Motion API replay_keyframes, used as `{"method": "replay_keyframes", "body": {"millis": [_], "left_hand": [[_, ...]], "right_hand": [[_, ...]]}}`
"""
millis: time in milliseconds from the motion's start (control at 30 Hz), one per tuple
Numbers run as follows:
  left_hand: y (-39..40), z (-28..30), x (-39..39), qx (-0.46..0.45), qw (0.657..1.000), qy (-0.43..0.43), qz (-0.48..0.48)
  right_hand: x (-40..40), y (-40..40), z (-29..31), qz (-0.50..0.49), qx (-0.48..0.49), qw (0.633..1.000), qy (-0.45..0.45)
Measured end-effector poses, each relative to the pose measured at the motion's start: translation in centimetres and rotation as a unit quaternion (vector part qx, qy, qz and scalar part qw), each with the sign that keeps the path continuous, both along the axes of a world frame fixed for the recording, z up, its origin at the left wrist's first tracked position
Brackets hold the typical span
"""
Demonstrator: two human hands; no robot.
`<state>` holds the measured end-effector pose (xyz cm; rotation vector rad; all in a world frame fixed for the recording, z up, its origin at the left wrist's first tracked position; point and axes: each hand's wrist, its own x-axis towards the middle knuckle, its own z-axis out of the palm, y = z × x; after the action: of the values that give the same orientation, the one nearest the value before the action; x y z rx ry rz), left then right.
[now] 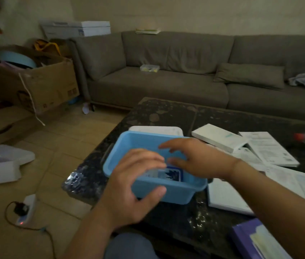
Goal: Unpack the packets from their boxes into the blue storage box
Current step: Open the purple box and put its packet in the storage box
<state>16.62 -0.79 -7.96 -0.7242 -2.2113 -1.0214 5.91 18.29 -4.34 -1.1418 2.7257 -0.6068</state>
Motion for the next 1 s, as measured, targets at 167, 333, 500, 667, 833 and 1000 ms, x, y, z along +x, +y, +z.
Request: {"method": "replay_keyframes", "body": {"millis": [167,333,500,667,833,1000], "left_hand": [[7.1,-4.3,1.9,-0.074,0.984,-0.057,-0.150],[11.3,-9.1,0.6,-0.316,0.925,-0.146,-0.150],[13.0,-9.9,0.1,-0.356,0.901,-0.170,-0.182],[13.4,-9.9,0.5,-0.386,0.890,-0.155,-0.187],[13.8,-10.6,0.7,-0.395,0.890,-0.125,-0.193],[14.5,-11.5,1.4,-0.261,0.945,-0.068,-0.187]], "right_hand": [[8.7,12.1,-0.8,-0.184,-0.250,0.943,0.118],[17.5,19.7,-9.2,-0.311,-0.124,0.937,0.097],[20.4,21.3,-17.2,-0.240,0.032,0.947,0.211],[20.9,20.9,-17.4,-0.296,-0.031,0.933,0.201],[20.4,19.5,-16.5,-0.317,-0.022,0.916,0.244],[19.7,18.7,-15.1,-0.372,-0.124,0.883,0.258]]}}
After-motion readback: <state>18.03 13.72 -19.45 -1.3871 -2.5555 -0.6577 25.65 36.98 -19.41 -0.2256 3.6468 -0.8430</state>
